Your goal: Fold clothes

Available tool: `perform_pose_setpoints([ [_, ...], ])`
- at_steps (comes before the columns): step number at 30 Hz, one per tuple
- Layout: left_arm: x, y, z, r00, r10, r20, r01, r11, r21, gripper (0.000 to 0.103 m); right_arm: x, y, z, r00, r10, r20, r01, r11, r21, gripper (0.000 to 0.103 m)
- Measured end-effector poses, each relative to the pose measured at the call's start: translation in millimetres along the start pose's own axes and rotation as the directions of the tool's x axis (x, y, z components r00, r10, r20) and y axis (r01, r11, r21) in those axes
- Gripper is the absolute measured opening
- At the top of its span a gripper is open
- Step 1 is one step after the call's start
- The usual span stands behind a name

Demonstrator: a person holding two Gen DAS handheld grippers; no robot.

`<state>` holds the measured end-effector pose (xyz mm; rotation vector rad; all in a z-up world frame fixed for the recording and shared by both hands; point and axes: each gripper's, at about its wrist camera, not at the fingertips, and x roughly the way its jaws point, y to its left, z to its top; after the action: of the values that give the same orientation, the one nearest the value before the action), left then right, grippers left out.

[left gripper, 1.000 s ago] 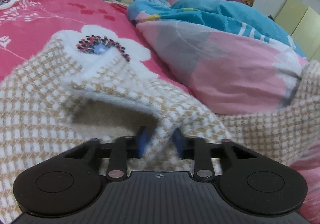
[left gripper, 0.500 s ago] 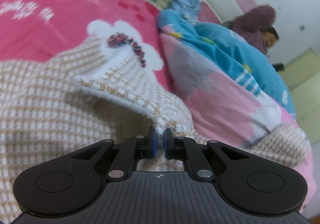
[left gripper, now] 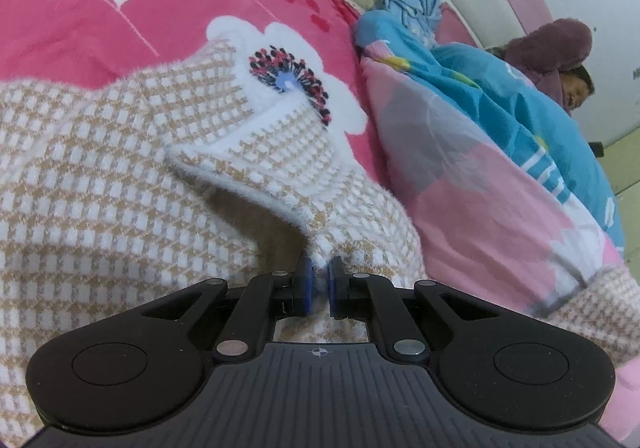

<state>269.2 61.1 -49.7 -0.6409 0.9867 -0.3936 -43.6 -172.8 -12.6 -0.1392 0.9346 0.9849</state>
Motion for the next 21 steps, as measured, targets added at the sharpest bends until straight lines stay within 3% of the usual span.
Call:
perform_pose_setpoints([
  [5, 4.6, 4.5, -3.3, 1.0, 0.01, 0.003, -0.01, 1.0, -0.007, 0.006, 1.9, 35.4, -26.3, 0.997, 0.057, -0.061, -0.067, 0.982, -0.178, 0.057],
  [8, 7.2, 5.5, -4.7, 1.0, 0.017, 0.003, -0.017, 1.0, -0.006, 0.006, 11.9, 57.4, -44.3, 0.995, 0.006, -0.104, -0.038, 0.95, -0.311, 0.055],
  [9, 7.5, 5.5, -5.1, 1.0, 0.017, 0.005, -0.017, 1.0, -0.007, 0.006, 16.6, 60.6, -47.5, 0.993, -0.015, -0.114, -0.024, 0.942, -0.336, 0.052],
  [10, 7.8, 5.5, -5.6, 1.0, 0.018, 0.007, -0.018, 1.0, -0.009, 0.006, 21.3, 61.8, -49.8, 0.992, -0.04, -0.121, -0.005, 0.936, -0.351, 0.042],
  [11, 7.7, 5.4, -5.9, 1.0, 0.018, 0.009, -0.018, 1.0, -0.01, 0.006, 24.5, 60.7, -50.5, 0.991, -0.052, -0.127, 0.005, 0.937, -0.35, 0.036],
  [13, 5.8, 5.3, -5.7, 1.0, 0.012, 0.011, -0.012, 1.0, -0.021, 0.006, 18.8, 53.9, -44.5, 0.994, -0.017, -0.113, -0.018, 0.953, -0.301, 0.008],
  [16, -10.9, 4.0, 0.8, 0.998, -0.069, -0.012, 0.068, 0.993, -0.097, 0.005, -6.3, 36.7, -30.8, 0.998, 0.036, -0.055, -0.046, 0.979, -0.197, 0.007],
  [19, -45.0, -12.6, 15.4, 0.992, -0.124, -0.038, 0.121, 0.991, -0.064, 0.005, -33.9, 21.9, -23.7, 0.993, 0.118, -0.003, -0.117, 0.987, -0.112, 0.007],
  [21, -60.3, -20.6, 23.8, 0.993, -0.106, -0.045, 0.105, 0.994, -0.02, 0.005, -34.7, 19.0, -26.7, 0.988, 0.149, -0.03, -0.152, 0.982, -0.111, 0.007],
])
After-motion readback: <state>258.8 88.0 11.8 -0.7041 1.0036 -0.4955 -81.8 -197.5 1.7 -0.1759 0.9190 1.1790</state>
